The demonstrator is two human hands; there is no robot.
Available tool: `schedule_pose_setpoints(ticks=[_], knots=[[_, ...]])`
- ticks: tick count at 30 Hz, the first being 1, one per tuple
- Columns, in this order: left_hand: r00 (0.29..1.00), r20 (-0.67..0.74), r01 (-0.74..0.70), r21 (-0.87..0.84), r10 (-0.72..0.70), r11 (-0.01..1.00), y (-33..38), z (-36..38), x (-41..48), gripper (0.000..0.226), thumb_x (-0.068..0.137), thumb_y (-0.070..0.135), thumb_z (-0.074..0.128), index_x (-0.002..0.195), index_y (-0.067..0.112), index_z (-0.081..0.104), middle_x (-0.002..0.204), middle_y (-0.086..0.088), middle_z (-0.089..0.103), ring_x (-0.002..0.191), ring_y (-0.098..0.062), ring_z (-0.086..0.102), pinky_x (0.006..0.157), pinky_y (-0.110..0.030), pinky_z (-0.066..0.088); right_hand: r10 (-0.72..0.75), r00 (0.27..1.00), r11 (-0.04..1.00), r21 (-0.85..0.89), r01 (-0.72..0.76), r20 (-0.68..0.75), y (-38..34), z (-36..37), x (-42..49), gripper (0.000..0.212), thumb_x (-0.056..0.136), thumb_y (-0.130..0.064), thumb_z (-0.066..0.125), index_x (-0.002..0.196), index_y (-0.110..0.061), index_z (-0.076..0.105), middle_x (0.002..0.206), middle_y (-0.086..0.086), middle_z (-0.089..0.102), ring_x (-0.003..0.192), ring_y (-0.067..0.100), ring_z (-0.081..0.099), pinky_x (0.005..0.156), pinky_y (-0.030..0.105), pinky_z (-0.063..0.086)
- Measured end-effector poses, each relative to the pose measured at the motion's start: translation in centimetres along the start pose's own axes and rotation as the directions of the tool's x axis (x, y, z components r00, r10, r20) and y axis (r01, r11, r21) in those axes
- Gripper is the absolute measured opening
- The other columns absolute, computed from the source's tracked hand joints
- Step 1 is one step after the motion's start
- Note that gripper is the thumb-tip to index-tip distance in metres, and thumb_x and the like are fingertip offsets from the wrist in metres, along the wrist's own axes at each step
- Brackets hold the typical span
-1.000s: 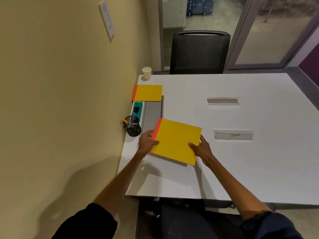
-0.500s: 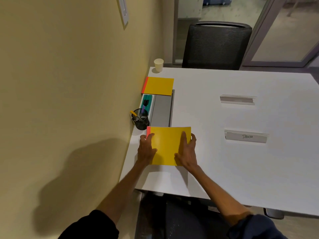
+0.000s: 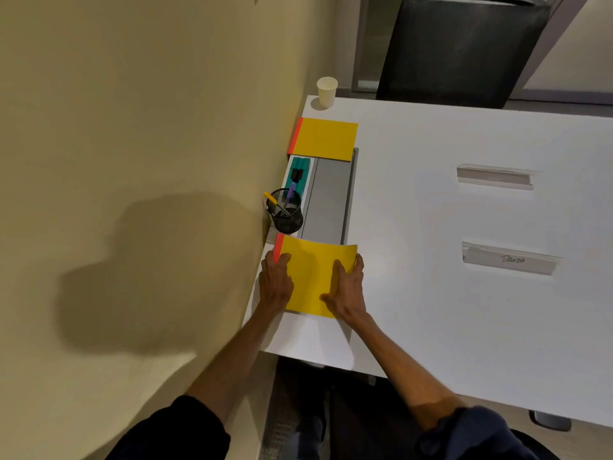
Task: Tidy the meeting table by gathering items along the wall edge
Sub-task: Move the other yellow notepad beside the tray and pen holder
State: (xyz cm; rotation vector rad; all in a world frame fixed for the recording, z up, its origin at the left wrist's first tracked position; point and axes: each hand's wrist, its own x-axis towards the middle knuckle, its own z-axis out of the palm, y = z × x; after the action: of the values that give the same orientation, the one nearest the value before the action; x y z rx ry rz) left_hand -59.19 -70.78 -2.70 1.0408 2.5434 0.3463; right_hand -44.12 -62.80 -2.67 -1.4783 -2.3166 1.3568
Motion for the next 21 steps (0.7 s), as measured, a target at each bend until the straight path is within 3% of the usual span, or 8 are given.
schedule_pose_setpoints(ticks=[5, 8, 11, 16, 21], knots=[[1.0, -0.003, -0.004, -0.013, 0.004, 1.0, -1.3, 0.5, 1.2, 0.047, 0.095, 0.01, 0.054, 0.14, 0.016, 0.046, 0.157, -0.012, 0.028, 0.141, -0.029, 0.033, 0.104, -0.039, 0.039, 0.034, 0.999, 0.999, 0.019, -0.034, -0.014, 0.3, 2.2, 1.8, 0.105, 0.08, -0.029, 0.08, 0.154, -0.004, 0.011, 0.163, 0.013, -0.004, 0.149, 0.033, 0.014, 0.118, 0.04, 0.027], [1.0, 0.006, -0.012, -0.096, 0.012, 0.995, -2.0, 0.9, 1.5, 0.043, 0.094, 0.014, 0.058, 0.136, 0.011, 0.05, 0.157, -0.013, 0.029, 0.142, -0.029, 0.031, 0.108, -0.04, 0.036, -0.031, 0.999, 0.99, -0.138, 0.025, -0.038, 0.6, 3.0, 2.4, 0.098, 0.075, -0.035, 0.083, 0.15, -0.007, 0.026, 0.162, 0.019, -0.005, 0.148, 0.038, 0.013, 0.116, 0.046, 0.032], [0.999, 0.008, -0.03, -0.122, 0.032, 0.992, -2.6, 1.5, 1.7, 0.041, 0.098, 0.022, 0.055, 0.137, 0.01, 0.05, 0.159, -0.013, 0.026, 0.148, -0.027, 0.023, 0.116, -0.037, 0.026, -0.014, 0.999, 0.983, -0.181, 0.005, -0.048, 0.7, 3.5, 2.9, 0.098, 0.073, -0.041, 0.083, 0.149, -0.011, 0.029, 0.162, 0.019, -0.004, 0.148, 0.04, 0.013, 0.115, 0.048, 0.033], [0.987, 0.092, -0.123, -0.067, 0.129, 0.99, -2.2, 2.5, 2.1, 0.051, 0.103, 0.031, 0.043, 0.15, 0.013, 0.034, 0.164, -0.01, 0.012, 0.154, -0.023, 0.005, 0.125, -0.034, 0.008, 0.029, 0.998, 0.947, -0.319, -0.043, -0.048, 0.4, 3.8, 3.6, 0.098, 0.07, -0.054, 0.08, 0.148, -0.018, 0.033, 0.161, 0.021, 0.005, 0.148, 0.04, 0.012, 0.114, 0.052, 0.03], [0.969, 0.188, -0.152, -0.048, 0.159, 0.987, -2.1, 3.1, 2.1, 0.06, 0.104, 0.036, 0.038, 0.156, 0.017, 0.014, 0.165, -0.011, -0.002, 0.154, -0.024, -0.005, 0.125, -0.04, -0.001, 0.064, 0.997, 0.946, -0.315, -0.075, -0.045, 0.5, 3.9, 4.0, 0.099, 0.07, -0.057, 0.079, 0.149, -0.023, 0.032, 0.162, 0.021, 0.006, 0.148, 0.039, 0.016, 0.115, 0.05, 0.029]])
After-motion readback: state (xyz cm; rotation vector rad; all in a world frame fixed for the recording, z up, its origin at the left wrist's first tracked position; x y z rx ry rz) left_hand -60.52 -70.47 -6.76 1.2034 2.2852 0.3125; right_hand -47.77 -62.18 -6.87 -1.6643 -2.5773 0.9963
